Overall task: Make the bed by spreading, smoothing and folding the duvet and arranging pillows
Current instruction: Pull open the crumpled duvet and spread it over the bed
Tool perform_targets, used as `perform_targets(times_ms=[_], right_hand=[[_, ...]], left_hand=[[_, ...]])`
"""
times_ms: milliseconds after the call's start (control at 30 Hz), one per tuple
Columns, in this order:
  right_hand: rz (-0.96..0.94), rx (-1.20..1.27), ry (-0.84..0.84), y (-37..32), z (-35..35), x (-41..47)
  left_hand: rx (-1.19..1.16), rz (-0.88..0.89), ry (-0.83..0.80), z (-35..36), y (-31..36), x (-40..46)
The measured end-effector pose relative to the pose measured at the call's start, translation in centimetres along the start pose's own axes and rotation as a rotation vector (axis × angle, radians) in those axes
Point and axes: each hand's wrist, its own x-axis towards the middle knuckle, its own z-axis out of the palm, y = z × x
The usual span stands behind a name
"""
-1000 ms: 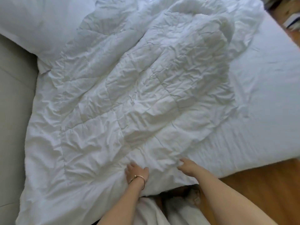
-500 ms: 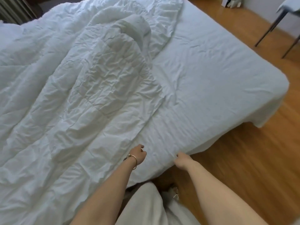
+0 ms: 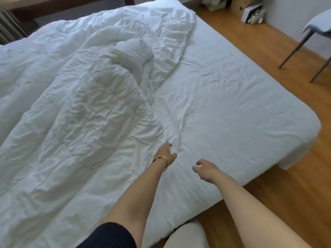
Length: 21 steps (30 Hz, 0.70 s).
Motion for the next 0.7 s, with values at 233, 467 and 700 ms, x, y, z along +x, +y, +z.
perform_targets(times_ms=[233,467,700], right_hand=[[0.006,-0.09,-0.021,-3.0,-6.3,6.7],[0.047,-0.068,-0.158,-3.5,-5.4,11.3],[0.05,0.23,-0.197,-6.8,-4.7,12.8]], left_hand=[[0.316,-0.124,0.156,0.9,2.2,8.7],[0.423,-0.248,0.254,-1.7,-2.3,12.7],[-0.564,-0.154,0.49,-4.5,-1.7,7.5]])
